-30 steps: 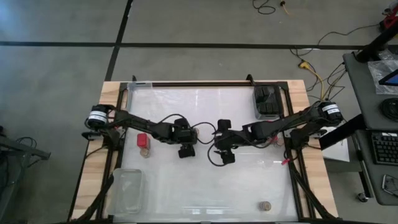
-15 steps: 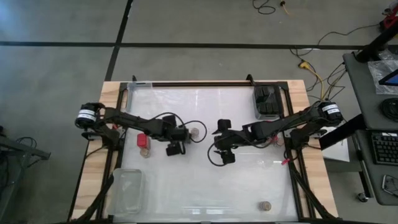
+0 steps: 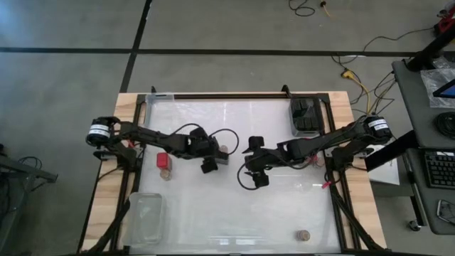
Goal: Sort spices by type
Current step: Put the black seasoning can into the black bin
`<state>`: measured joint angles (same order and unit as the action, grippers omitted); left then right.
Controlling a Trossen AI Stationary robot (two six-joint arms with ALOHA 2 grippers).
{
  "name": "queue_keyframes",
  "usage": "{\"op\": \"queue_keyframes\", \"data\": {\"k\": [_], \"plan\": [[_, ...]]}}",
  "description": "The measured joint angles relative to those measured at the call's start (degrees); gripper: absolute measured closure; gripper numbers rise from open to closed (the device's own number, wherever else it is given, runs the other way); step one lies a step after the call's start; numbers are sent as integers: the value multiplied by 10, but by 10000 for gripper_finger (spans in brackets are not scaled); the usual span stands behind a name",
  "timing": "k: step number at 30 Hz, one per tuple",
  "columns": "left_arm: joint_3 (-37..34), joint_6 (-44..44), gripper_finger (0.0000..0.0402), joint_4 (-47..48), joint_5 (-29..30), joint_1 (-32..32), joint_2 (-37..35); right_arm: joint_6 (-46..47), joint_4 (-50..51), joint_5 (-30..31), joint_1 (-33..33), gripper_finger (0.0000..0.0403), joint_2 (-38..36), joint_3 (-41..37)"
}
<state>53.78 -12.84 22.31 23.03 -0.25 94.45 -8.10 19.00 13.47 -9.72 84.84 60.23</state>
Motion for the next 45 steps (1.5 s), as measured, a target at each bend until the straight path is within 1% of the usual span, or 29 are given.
{"op": "queue_keyframes", "data": {"k": [3, 8, 12, 15, 19, 22, 25, 27, 29, 33, 36, 38, 42, 45], "plan": [[-6, 3, 91, -44, 6, 5, 4, -9, 0, 0, 0, 35, 0, 0], [-7, 1, 91, -90, 45, 12, 21, -17, -14, 0, 0, 35, 1, 0], [-6, 9, 91, -150, 45, 12, 39, -31, -14, 0, 0, 35, 2, 0], [-2, 18, 91, -162, 48, 12, 49, -31, -14, 0, 0, 35, 2, 0], [2, 23, 91, -156, 61, 15, 44, -31, -15, 0, 0, 35, 2, 0], [2, 21, 91, -108, 62, 16, 28, -32, -15, 0, 4, 35, 2, 0], [-2, -16, 91, -33, 62, 12, 10, -33, -15, 0, 9, 35, 2, -2], [-13, -45, 91, -27, 61, 6, 3, -34, -13, 0, 14, 35, 2, -3], [-25, -74, 91, -49, 46, -1, 1, -35, -15, 0, 19, 35, 2, -3], [-54, -109, 91, -124, -26, -18, 5, -35, -15, 0, 27, 35, 2, -4], [-72, -117, 91, -168, -40, -36, 5, -33, -16, 0, 31, 35, 2, -4], [-83, -117, 91, -204, -39, -42, 5, -32, -15, 0, 33, 35, 2, -5], [-100, -116, 91, -287, -10, -35, 13, -34, -17, 0, 36, 35, 2, -5], [-99, -97, 91, -301, 19, -23, 27, -35, -17, -7, 37, 35, 2, -5]]}}
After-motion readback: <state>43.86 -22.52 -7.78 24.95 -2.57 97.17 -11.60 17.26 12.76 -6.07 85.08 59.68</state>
